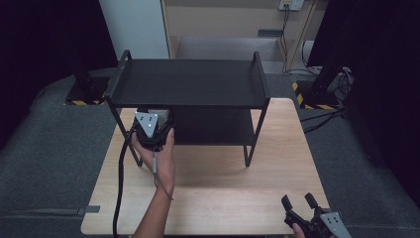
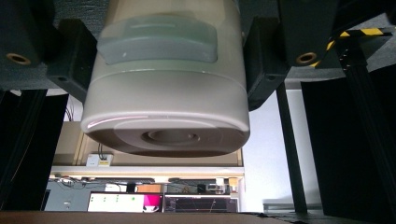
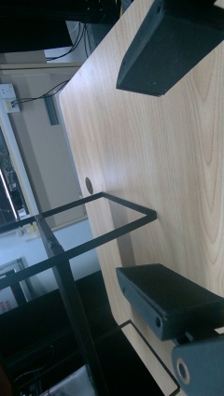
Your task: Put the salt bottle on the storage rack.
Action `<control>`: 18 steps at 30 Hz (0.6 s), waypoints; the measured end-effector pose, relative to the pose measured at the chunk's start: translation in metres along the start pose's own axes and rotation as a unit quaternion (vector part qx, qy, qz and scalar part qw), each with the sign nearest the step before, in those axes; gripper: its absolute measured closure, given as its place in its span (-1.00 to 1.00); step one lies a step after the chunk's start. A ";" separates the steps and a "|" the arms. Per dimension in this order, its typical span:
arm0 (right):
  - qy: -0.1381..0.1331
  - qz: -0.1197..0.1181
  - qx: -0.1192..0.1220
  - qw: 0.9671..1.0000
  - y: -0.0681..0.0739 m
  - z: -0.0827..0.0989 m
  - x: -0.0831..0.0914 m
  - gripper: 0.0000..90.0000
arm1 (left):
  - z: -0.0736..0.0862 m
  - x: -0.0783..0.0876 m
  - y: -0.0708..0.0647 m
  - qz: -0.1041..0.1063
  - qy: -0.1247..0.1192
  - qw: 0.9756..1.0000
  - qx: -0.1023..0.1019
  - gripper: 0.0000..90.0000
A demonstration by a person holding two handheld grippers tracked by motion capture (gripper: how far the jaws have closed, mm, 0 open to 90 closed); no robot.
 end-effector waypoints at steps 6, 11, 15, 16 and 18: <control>0.000 0.000 0.000 1.000 0.001 0.000 0.000 -0.79 | 0.002 -0.001 -0.001 -0.002 -0.004 1.000 -0.001 -0.32; 0.001 0.000 -0.001 1.000 0.001 0.001 0.000 -0.79 | 0.003 -0.001 -0.001 -0.002 -0.006 1.000 0.000 -0.32; 0.002 -0.002 -0.001 1.000 0.001 0.000 -0.002 -0.79 | 0.003 -0.001 -0.001 -0.002 -0.007 1.000 -0.002 -0.33; 0.002 -0.003 -0.001 1.000 0.001 0.000 -0.002 -0.79 | 0.004 -0.001 -0.001 -0.002 -0.008 1.000 -0.002 -0.33; 0.002 -0.005 -0.001 1.000 0.001 0.000 -0.002 -0.79 | 0.004 0.000 0.000 0.001 -0.011 1.000 -0.002 -0.44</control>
Point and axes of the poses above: each handheld gripper's, and its own axes: x roughly backward along the jaws, z roughly out of its underside, y roughly to its left, the point moved 2 cm from there along -x, roughly forward along the jaws, and after that the axes turned 15 degrees about -z, right-handed, at the moved point
